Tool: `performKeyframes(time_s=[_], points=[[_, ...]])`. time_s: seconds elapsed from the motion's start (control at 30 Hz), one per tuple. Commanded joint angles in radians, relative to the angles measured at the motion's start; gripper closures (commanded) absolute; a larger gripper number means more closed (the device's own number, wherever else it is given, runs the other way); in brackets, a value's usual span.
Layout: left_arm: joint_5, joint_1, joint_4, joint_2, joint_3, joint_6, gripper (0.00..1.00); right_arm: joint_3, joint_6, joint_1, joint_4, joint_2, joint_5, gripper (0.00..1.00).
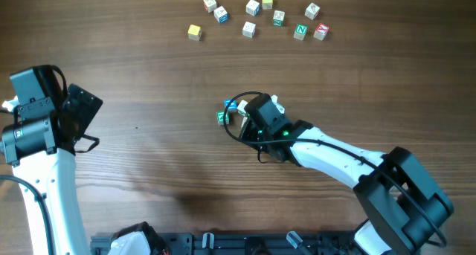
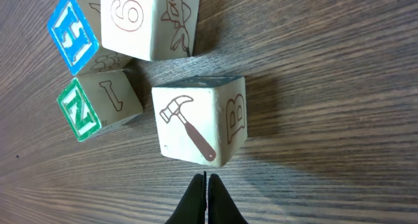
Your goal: Form a circle
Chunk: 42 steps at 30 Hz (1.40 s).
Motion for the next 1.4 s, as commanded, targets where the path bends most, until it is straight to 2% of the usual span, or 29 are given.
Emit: performKeyframes(time_s=[0.0, 1.37], points=[[-0.013, 0.007, 0.002, 0.003, 0.007, -0.013, 0.00, -0.002, -0.018, 0.000, 0.006, 0.018, 0.021, 0.96], [-0.013, 0.007, 0.002, 0.003, 0.007, -0.013, 0.00, -0.002, -0.021, 0.000, 0.061, 0.018, 0.056, 0.95]])
